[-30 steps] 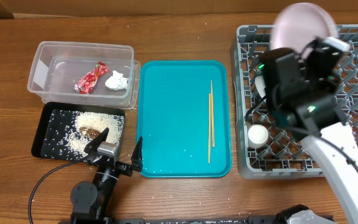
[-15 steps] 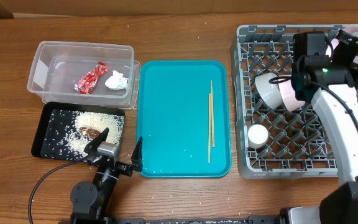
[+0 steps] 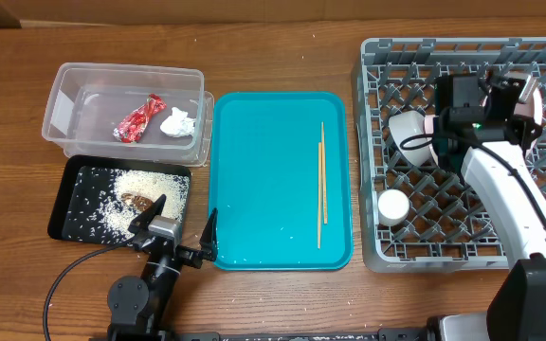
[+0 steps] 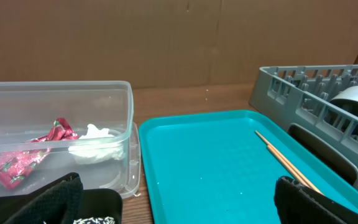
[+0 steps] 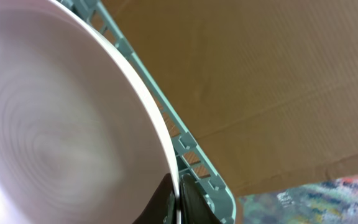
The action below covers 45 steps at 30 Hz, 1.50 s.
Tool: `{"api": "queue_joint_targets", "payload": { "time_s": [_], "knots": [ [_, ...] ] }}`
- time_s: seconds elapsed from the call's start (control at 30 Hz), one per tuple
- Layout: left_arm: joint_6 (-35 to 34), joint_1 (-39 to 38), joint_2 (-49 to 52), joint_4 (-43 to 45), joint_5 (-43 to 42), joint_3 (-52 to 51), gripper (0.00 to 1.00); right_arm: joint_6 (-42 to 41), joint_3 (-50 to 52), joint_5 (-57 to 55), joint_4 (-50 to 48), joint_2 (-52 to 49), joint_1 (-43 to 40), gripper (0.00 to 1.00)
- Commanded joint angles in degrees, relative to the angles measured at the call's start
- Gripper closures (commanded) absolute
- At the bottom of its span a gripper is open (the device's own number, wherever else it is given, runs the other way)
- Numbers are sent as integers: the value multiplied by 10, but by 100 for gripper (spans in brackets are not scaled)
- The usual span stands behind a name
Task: Sort waste into correct bins and load items into the dishwasher
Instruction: 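Carry the white plate to the rack and stand it upright, right gripper, then reach the right gripper down to the chopsticks on the teal tray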
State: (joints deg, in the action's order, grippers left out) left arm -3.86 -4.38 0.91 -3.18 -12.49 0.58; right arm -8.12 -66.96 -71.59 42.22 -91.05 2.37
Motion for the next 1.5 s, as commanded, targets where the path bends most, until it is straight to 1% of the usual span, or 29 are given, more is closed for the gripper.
{"api": "queue_joint_targets", "payload": {
  "time_s": [0.0,0.1,0.17,0.2,0.23,0.3,0.4,0.57,0.73,0.8,0.9,1.0,1.1,1.17,1.27,1.3,1.37,1.43,1.47],
  "knots": [
    [11,3,-7,2,-9,-3,0,42,1,-10,-13,2,14,94],
    [11,3,-7,2,-9,-3,0,41,2,-7,-12,2,42,93],
    [11,3,-7,2,-9,-3,0,40,2,-7,-10,2,66,89],
    [11,3,-7,2,-9,-3,0,40,2,-7,-9,2,79,80],
    [11,3,-7,2,-9,-3,0,38,2,-7,-3,2,102,62],
    [11,3,-7,2,-9,-3,0,37,2,-7,6,2,121,53],
    [11,3,-7,1,-9,-3,0,31,1,-10,33,2,158,49],
    [11,3,-7,2,-9,-3,0,-25,-9,-46,57,14,203,43],
    [11,3,-7,2,-9,-3,0,-24,-39,-34,64,50,264,36],
    [11,3,-7,2,-9,-3,0,-24,-47,2,63,71,294,34],
    [11,3,-7,2,-9,-3,0,-25,-52,118,63,106,336,33],
    [11,3,-7,2,-9,-3,0,-26,-52,273,64,132,357,34],
    [11,3,-7,2,-9,-3,0,-26,-52,464,67,146,361,33],
    [11,3,-7,1,-9,-3,0,-26,-52,566,70,145,361,33],
    [11,3,-7,2,-9,-3,0,-37,-51,677,76,144,361,33],
    [11,3,-7,2,-9,-3,0,-46,-50,697,77,142,361,36],
    [11,3,-7,2,-9,-3,0,-67,-45,717,79,134,361,47],
    [11,3,-7,2,-9,-3,0,-78,-31,717,74,114,361,50],
    [11,3,-7,2,-9,-3,0,-85,-24,716,70,103,361,50]
  ]
}}
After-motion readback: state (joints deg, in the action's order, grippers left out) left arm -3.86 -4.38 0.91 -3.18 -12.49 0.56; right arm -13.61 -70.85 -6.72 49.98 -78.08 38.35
